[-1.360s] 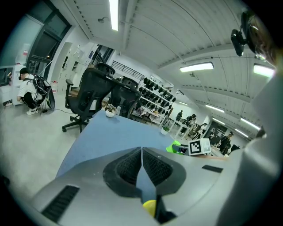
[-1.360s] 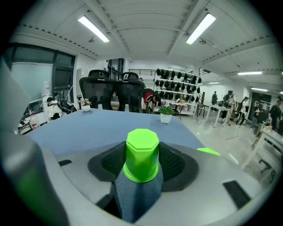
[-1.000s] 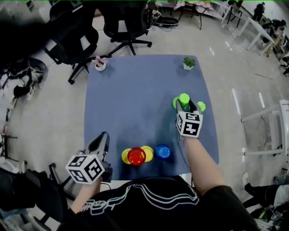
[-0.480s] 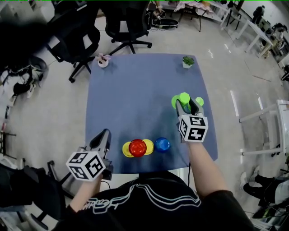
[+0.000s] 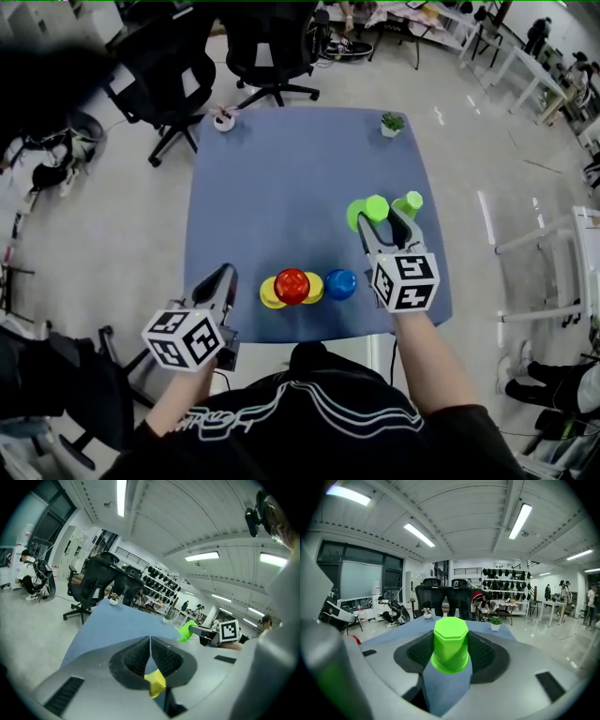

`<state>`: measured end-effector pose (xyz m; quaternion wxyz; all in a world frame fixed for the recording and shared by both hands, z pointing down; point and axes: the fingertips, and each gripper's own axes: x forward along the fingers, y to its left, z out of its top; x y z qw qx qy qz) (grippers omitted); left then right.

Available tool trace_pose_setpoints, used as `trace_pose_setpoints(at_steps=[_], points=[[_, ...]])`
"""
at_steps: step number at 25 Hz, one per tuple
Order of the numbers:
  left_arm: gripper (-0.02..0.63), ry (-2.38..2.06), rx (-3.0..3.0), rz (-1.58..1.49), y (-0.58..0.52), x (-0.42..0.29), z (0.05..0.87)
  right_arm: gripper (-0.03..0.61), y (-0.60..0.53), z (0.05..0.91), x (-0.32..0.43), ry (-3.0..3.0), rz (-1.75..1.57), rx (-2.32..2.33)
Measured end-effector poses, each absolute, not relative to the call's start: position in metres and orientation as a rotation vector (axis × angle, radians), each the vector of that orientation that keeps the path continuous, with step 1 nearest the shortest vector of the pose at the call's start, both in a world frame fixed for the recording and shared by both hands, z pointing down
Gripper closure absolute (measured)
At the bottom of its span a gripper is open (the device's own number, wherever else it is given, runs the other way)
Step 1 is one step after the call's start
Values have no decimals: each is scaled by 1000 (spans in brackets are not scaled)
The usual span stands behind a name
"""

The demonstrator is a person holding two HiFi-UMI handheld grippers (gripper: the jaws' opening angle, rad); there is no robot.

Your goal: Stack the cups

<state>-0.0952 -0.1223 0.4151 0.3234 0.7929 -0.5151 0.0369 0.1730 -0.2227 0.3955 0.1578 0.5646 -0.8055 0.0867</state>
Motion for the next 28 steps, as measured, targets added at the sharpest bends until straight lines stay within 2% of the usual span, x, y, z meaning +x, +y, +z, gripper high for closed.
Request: trace_pose_setpoints(at_steps=[13, 28], points=[[583, -1302, 2126, 108, -86, -93, 411, 339, -158, 378, 137, -2374, 214, 1542], [583, -1289, 2133, 120, -60, -102, 416, 339, -113, 397, 111, -2375, 234, 1471]])
